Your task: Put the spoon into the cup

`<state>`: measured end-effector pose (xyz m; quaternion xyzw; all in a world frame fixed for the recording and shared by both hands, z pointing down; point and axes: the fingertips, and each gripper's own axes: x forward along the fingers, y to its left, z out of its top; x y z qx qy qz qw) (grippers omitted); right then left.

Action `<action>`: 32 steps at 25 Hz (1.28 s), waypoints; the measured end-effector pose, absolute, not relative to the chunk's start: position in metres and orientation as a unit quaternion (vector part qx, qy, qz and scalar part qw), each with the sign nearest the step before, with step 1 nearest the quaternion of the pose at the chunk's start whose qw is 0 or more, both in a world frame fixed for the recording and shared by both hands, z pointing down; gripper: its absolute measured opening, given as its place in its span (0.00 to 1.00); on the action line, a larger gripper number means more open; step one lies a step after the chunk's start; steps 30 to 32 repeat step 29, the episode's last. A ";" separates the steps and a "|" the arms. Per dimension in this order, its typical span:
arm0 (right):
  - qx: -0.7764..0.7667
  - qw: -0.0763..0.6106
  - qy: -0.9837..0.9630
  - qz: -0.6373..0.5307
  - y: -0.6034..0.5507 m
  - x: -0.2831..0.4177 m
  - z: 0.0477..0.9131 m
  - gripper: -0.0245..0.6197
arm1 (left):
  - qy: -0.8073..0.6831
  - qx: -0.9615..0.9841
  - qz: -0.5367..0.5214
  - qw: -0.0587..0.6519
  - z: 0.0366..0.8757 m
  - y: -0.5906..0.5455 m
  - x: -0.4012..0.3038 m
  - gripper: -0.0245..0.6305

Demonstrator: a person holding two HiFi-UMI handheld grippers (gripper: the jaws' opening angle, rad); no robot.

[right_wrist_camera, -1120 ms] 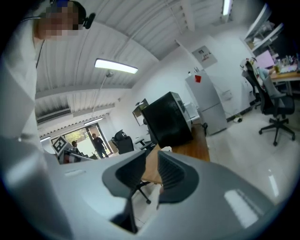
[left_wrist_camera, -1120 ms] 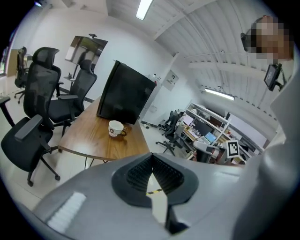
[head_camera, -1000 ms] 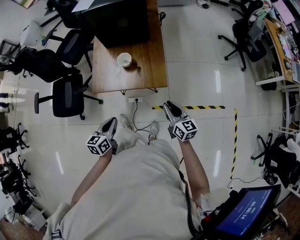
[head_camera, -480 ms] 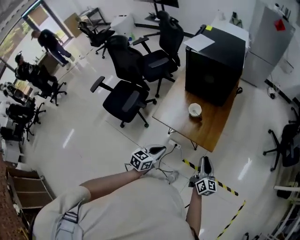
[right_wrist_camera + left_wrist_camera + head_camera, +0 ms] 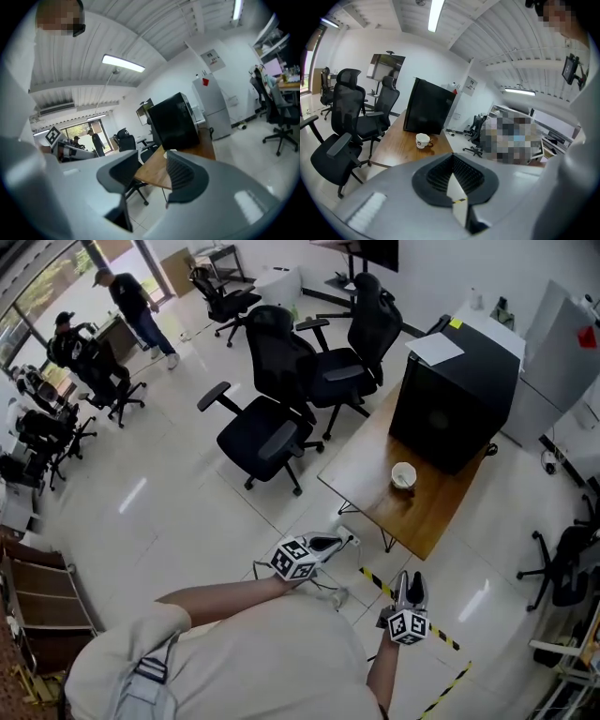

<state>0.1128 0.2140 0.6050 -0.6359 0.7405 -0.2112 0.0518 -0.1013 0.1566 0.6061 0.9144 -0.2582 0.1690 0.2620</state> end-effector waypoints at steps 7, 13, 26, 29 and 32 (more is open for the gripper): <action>-0.621 0.021 0.752 -0.221 0.221 0.104 0.619 0.31 | -0.254 0.913 0.181 0.263 0.614 0.165 -0.097 0.02; -0.618 0.021 0.756 -0.216 0.237 0.099 0.613 0.30 | -0.244 0.912 0.188 0.271 0.618 0.182 -0.088 0.02; -0.640 0.072 0.728 -0.235 0.269 0.128 0.579 0.27 | -0.248 0.907 0.160 0.299 0.620 0.178 -0.068 0.01; -0.644 0.075 0.728 -0.221 0.267 0.132 0.568 0.27 | -0.251 0.906 0.160 0.300 0.622 0.173 -0.070 0.01; -0.644 0.075 0.728 -0.221 0.267 0.132 0.568 0.27 | -0.251 0.906 0.160 0.300 0.622 0.173 -0.070 0.01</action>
